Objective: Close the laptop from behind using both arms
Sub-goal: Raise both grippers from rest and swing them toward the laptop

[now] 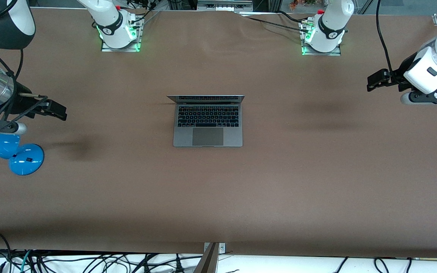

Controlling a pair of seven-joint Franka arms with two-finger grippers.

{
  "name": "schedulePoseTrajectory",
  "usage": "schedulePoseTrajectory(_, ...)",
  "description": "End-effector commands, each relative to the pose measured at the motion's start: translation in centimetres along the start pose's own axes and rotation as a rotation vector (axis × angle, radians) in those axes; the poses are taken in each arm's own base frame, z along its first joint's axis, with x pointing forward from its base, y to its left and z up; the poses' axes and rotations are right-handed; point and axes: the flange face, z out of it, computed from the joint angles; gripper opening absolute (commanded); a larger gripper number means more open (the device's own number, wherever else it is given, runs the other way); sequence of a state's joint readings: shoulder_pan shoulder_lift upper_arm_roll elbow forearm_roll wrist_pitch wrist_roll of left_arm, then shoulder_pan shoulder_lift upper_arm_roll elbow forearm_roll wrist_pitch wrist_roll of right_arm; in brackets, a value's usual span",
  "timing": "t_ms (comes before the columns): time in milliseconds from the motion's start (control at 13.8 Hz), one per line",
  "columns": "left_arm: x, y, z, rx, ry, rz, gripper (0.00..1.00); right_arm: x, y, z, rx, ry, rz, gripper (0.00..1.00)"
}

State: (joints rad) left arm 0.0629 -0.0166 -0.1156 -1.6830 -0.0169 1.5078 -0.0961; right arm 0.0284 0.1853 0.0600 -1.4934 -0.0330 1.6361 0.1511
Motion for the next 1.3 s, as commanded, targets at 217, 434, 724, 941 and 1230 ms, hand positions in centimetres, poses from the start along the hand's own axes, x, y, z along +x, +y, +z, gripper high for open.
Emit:
schedulePoseTrajectory(217, -3.0, -1.5, -0.7, -0.056, 0.136, -0.033, 1.00, -0.5, 0.0, -0.9, -0.007, 0.002, -0.003, 1.00)
schedulePoseTrajectory(434, -3.3, -1.4, -0.9, -0.045, 0.134, -0.030, 1.00, -0.5, 0.1, -0.9, -0.009, 0.002, -0.006, 1.00)
schedulePoseTrajectory(724, -3.3, -0.8, -0.7, -0.025, 0.118, -0.013, 1.00, -0.5, 0.0, -0.9, -0.008, 0.002, -0.006, 1.00)
schedulePoseTrajectory(941, -3.4, 1.6, -0.2, -0.024, 0.098, 0.006, 1.00, -0.5, -0.2, -0.9, -0.008, 0.004, -0.009, 1.00)
schedulePoseTrajectory(1230, -3.4, 5.4, 1.5, -0.011, 0.039, 0.056, 1.00, -0.5, -1.2, -0.5, -0.006, -0.005, -0.023, 1.00)
